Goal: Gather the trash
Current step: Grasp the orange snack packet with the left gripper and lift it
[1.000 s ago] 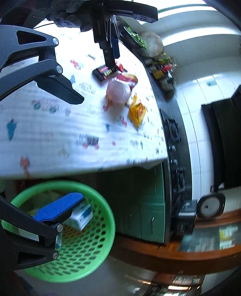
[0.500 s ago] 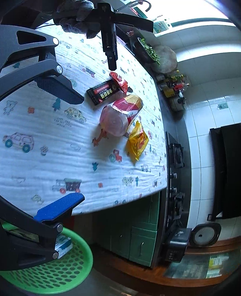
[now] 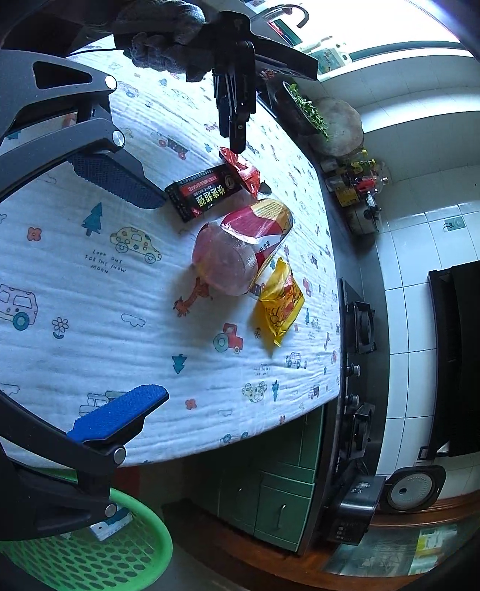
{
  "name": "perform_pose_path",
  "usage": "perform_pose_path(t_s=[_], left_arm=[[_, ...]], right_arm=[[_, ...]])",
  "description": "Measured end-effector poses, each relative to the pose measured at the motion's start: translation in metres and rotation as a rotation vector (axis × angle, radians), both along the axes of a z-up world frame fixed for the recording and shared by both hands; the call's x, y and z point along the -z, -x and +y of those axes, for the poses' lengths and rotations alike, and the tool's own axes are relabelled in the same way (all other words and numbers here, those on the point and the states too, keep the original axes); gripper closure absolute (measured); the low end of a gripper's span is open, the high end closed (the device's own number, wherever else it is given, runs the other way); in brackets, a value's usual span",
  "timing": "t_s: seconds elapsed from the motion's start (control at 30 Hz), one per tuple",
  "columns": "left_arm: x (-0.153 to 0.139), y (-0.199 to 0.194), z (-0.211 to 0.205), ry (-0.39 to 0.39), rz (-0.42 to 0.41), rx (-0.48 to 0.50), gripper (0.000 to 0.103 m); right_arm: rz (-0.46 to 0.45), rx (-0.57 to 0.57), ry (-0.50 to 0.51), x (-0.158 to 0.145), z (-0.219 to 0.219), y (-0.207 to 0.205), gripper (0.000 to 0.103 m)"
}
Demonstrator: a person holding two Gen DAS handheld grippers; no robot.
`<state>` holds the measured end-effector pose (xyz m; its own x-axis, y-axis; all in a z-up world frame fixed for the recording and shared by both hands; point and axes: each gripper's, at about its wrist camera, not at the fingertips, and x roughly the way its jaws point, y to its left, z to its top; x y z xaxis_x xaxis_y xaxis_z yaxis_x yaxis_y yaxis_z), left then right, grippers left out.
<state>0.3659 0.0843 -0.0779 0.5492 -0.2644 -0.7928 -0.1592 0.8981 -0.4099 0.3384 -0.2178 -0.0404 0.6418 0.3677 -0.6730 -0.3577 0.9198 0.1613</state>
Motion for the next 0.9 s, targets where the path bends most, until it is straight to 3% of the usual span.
perform_pose_path(t_s=[0.43,0.6,0.7,0.9], left_arm=[[0.024,-0.008,0.015,0.183,0.067,-0.131,0.053],[0.032,-0.009,0.022,0.252,0.068,-0.167,0.080],[0.027,-0.006,0.023,0.234,0.040,-0.169,0.089],[0.001,0.002,0.021,0.118,-0.038,-0.116,0.095]], right_arm=[[0.011,-0.003,0.001,0.007,-0.003,-0.004,0.010],[0.017,-0.002,0.000,0.010,-0.003,-0.006,0.010],[0.016,-0.005,0.003,0.010,-0.003,-0.006,0.010],[0.013,-0.028,0.005,0.006,0.006,-0.012,0.010]])
